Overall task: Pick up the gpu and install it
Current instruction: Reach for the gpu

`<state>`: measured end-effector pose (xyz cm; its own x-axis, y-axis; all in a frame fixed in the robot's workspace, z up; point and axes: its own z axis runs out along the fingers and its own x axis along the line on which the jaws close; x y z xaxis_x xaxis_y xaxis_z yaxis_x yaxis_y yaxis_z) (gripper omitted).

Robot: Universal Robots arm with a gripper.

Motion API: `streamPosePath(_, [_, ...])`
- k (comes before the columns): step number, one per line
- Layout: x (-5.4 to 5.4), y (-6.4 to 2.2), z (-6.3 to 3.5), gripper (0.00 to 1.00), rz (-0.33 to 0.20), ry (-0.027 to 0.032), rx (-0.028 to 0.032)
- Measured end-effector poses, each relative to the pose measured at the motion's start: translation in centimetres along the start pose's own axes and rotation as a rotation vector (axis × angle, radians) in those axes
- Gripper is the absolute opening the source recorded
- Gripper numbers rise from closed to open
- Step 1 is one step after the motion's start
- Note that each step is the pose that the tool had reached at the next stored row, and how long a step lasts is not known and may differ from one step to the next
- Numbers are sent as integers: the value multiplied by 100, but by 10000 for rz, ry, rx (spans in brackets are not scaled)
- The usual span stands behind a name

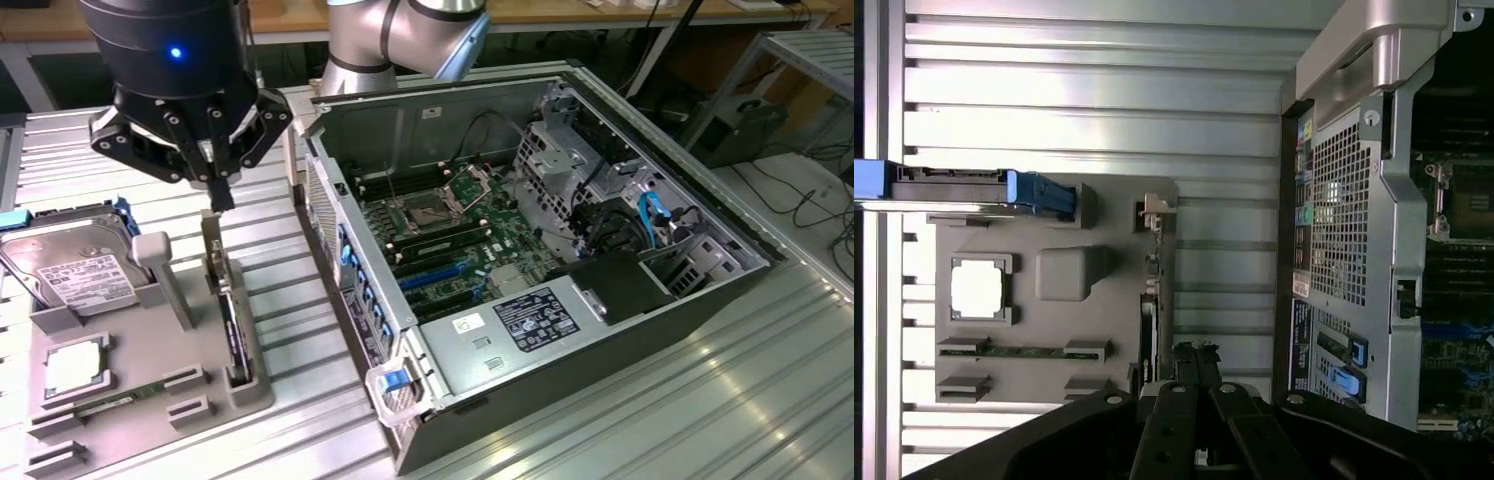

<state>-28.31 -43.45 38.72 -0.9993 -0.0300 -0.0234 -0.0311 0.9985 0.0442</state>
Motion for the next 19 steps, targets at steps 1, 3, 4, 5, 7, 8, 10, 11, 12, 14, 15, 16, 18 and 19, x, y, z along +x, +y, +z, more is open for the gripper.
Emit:
streamPosePath(1, [8,-10,0,11,-19,2,0])
streamPosePath(3, [24,-30,3,11,-60,3,-2])
streamPosePath(4, [32,-39,3,11,-81,4,-1])
streamPosePath(5, [40,-48,4,11,-98,5,-2])
streamPosePath(7, [57,-65,6,11,-138,6,-3])
streamPosePath(8, [64,-73,7,11,-157,7,-3])
streamPosePath(10, [84,-92,10,11,-201,8,-4])
streamPosePath(11, [99,-97,11,11,-213,10,-4])
streamPosePath(12, [116,-101,12,11,-218,10,-4])
streamPosePath(14, [155,-105,15,11,-228,11,-3])
streamPosePath(15, [184,-108,16,11,-237,12,-4])
streamPosePath(16, [210,-109,17,11,-242,12,-4])
streamPosePath(18, [251,-111,18,11,-249,12,-4])
streamPosePath(19, [261,-111,18,11,-253,12,-4])
